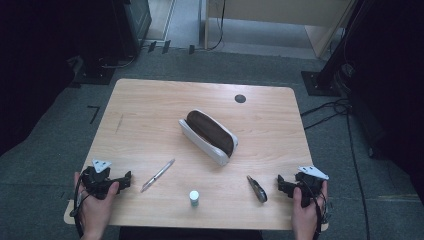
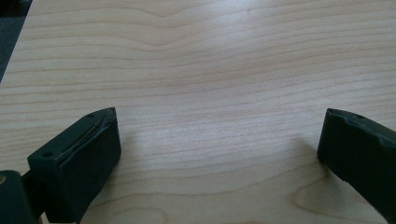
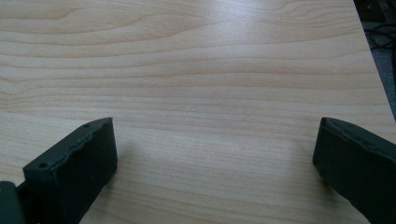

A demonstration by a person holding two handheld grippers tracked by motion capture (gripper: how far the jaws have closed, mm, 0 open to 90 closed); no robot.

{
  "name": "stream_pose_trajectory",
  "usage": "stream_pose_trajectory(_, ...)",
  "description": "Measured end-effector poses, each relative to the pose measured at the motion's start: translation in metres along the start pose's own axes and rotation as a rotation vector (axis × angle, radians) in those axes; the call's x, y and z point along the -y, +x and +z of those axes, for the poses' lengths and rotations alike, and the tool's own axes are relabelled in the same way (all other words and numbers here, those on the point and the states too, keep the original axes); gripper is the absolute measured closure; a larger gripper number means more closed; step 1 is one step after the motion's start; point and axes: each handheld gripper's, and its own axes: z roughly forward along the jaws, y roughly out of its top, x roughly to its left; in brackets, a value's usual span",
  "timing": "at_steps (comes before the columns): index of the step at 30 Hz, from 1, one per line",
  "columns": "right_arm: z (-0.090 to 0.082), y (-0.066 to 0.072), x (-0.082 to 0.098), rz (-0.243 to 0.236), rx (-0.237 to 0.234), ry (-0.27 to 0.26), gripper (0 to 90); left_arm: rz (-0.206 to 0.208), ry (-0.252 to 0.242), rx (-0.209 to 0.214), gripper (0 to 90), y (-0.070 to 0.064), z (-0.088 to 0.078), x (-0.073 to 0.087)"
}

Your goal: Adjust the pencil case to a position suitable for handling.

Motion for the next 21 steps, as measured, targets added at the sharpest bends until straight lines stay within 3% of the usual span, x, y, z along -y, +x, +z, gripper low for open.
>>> stream_pose_trajectory(21,-0.0014,-0.0007,0.0012,0.002,0.007,0.002,0.0,0.0,0.0,0.0,0.0,0.0,0.0,0.0)
